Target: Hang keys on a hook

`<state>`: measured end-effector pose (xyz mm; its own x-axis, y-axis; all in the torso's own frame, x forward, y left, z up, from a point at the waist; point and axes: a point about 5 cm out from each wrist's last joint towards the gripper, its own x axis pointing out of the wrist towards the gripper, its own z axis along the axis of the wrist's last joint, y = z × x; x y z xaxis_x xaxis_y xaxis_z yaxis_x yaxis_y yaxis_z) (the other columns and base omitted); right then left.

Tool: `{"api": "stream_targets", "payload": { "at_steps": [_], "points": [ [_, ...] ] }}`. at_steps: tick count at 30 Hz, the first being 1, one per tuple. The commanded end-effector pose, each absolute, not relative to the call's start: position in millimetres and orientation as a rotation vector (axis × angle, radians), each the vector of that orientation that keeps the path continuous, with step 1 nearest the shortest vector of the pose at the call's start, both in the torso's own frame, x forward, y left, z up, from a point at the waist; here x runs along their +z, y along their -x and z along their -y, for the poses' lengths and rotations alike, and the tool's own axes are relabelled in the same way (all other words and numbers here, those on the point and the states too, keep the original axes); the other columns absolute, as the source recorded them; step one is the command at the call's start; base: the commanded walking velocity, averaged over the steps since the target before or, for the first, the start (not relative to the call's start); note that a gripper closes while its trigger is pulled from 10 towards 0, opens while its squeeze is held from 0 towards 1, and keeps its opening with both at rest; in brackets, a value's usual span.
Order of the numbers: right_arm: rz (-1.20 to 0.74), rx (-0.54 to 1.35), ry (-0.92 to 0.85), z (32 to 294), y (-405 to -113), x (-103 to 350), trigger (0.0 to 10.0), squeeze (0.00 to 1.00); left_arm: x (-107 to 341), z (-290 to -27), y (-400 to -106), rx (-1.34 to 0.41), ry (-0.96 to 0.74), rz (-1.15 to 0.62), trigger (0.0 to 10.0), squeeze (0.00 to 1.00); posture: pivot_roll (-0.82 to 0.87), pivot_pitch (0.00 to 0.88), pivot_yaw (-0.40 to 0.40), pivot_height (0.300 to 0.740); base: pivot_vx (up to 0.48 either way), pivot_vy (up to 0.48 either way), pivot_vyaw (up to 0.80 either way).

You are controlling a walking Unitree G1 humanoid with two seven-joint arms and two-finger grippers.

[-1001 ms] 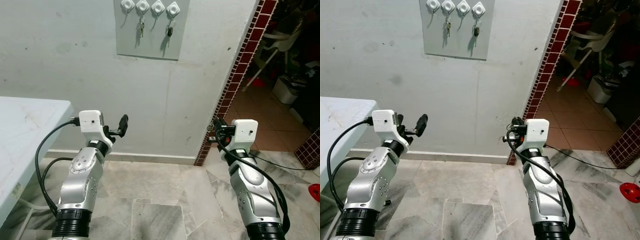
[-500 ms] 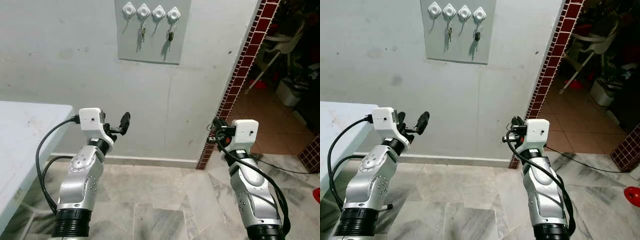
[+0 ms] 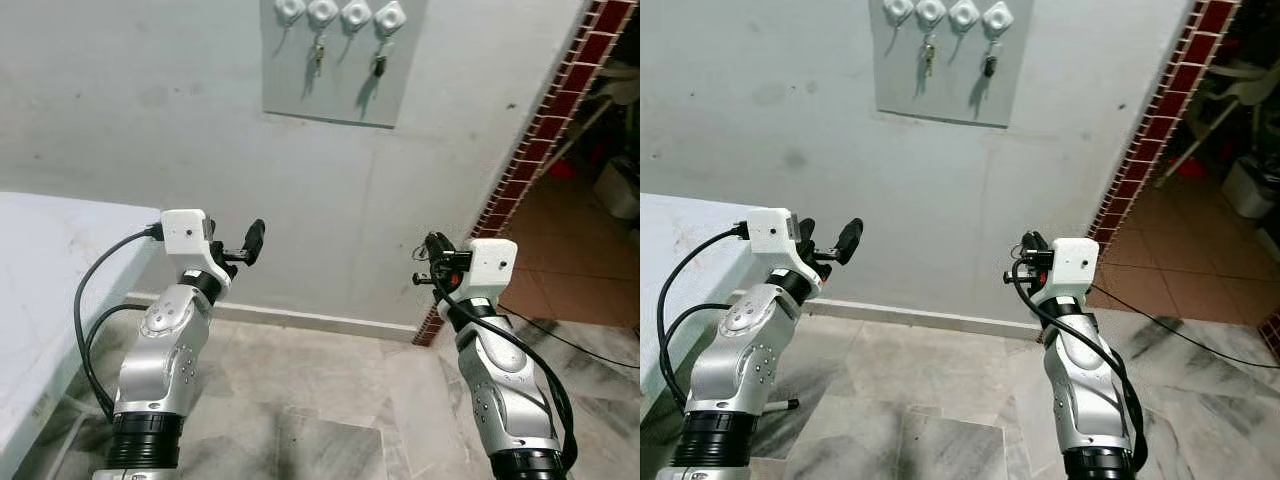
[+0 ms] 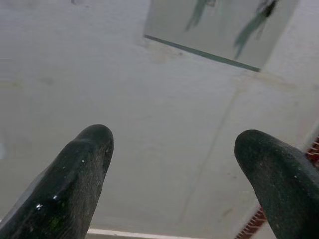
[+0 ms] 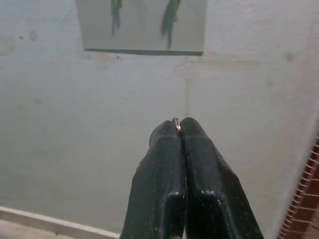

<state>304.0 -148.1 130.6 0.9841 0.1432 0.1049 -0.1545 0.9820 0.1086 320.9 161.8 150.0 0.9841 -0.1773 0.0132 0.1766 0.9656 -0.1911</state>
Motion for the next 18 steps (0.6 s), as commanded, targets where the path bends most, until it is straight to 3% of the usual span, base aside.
{"api": "stream_targets", "payload": {
  "at_steps": [1,18],
  "points": [
    [0.126,0.125,-0.115,155.2,-304.5,137.0,10.0,0.0,158.1,-154.6,-321.8,-0.21,0.203,0.019,10.0,0.0,0.03,0.0,-0.048,0.732,0.368,0.0,0.0],
    [0.133,0.134,-0.111,156.5,-306.2,140.3,10.0,0.0,158.7,-153.9,-320.7,-0.196,0.217,0.021,10.0,0.0,0.03,0.0,-0.059,0.732,0.368,0.0,0.0]
  ]
}}
